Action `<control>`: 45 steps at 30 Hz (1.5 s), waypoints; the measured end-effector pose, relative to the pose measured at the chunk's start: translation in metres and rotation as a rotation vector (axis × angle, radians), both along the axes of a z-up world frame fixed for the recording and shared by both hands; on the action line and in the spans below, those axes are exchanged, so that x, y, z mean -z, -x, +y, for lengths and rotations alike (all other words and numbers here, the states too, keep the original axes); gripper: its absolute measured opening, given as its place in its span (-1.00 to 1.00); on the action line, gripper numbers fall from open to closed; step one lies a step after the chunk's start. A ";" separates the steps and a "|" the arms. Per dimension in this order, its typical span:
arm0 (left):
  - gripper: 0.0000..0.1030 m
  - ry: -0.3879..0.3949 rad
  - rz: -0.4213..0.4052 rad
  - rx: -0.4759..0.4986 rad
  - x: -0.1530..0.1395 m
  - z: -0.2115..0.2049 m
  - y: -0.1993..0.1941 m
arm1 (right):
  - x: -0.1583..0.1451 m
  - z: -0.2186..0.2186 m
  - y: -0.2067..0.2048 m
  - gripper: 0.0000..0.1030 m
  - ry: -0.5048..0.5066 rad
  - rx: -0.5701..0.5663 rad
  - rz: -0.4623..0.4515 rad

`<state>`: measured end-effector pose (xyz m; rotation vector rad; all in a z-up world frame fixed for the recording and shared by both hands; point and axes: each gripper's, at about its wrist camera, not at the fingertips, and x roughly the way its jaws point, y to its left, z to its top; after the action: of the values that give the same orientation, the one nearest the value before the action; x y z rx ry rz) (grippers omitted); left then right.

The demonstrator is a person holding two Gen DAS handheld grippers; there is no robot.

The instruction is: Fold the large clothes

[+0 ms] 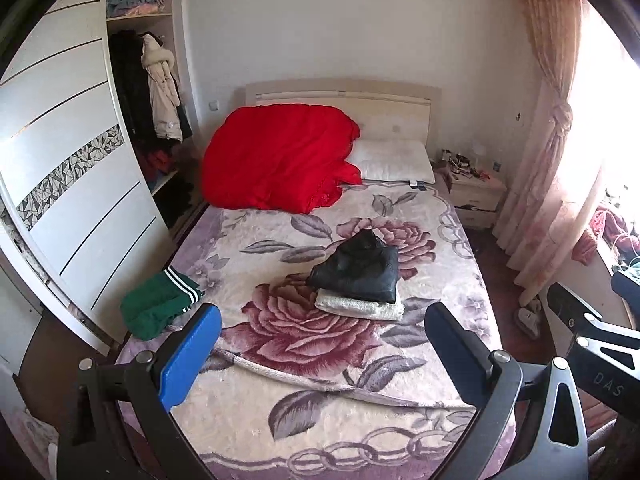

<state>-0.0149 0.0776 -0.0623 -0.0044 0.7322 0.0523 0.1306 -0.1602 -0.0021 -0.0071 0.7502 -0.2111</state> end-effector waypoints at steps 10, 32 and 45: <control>1.00 0.013 -0.017 0.005 -0.007 -0.002 0.005 | -0.017 -0.002 0.005 1.00 0.005 -0.024 -0.028; 1.00 0.000 -0.037 -0.004 -0.022 0.001 0.007 | -0.022 -0.006 0.011 1.00 -0.020 -0.044 -0.049; 1.00 0.001 -0.055 -0.006 -0.028 0.003 0.009 | -0.022 -0.006 0.014 1.00 -0.024 -0.043 -0.055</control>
<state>-0.0239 0.0804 -0.0343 -0.0093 0.6775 0.0577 0.1166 -0.1663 0.0202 0.0049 0.6975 -0.1611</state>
